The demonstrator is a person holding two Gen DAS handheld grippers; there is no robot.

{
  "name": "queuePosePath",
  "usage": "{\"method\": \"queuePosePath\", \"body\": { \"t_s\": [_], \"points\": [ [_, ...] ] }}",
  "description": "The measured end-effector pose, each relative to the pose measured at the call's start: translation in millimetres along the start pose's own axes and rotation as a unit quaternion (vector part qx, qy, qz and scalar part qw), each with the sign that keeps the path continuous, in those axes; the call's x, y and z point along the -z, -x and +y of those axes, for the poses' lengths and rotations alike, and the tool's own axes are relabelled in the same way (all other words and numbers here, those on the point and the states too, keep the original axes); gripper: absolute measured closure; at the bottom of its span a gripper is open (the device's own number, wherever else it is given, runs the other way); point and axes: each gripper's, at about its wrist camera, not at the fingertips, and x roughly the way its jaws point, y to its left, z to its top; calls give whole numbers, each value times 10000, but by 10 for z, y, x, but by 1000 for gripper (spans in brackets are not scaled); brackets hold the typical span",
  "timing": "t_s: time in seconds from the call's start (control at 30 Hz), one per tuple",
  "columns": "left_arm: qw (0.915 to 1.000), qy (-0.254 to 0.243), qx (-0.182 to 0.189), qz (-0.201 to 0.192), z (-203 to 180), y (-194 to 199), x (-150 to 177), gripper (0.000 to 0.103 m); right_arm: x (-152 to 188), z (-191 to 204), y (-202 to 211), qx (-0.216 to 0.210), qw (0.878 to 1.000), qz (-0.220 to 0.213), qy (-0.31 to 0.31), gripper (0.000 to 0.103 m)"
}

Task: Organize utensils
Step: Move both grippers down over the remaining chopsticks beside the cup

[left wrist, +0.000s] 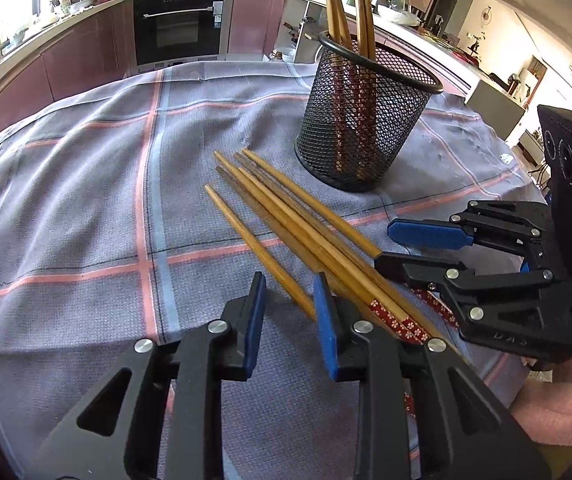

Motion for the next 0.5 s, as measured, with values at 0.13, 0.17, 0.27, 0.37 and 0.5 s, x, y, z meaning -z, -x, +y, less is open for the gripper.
{"method": "queuePosePath", "body": {
  "t_s": [0.13,0.17,0.27,0.37,0.5],
  "points": [
    [10000,-5,-9,27,12,-14,-20,77,-14,23,-12,35,10000,3,36,79],
    [10000,-28,-53,27,4,-21,-26,77,-24,30,-20,44,10000,5,37,79],
    [9998,-95,-154,30,-31,-47,-52,78,-59,48,-46,97,9999,29,108,78],
    [9998,-46,-202,30,-34,-66,-85,81,-113,112,-101,241,9994,16,261,78],
    [9996,29,-296,11,-25,-68,-87,86,-170,117,-151,236,9993,6,295,83]
  ]
}}
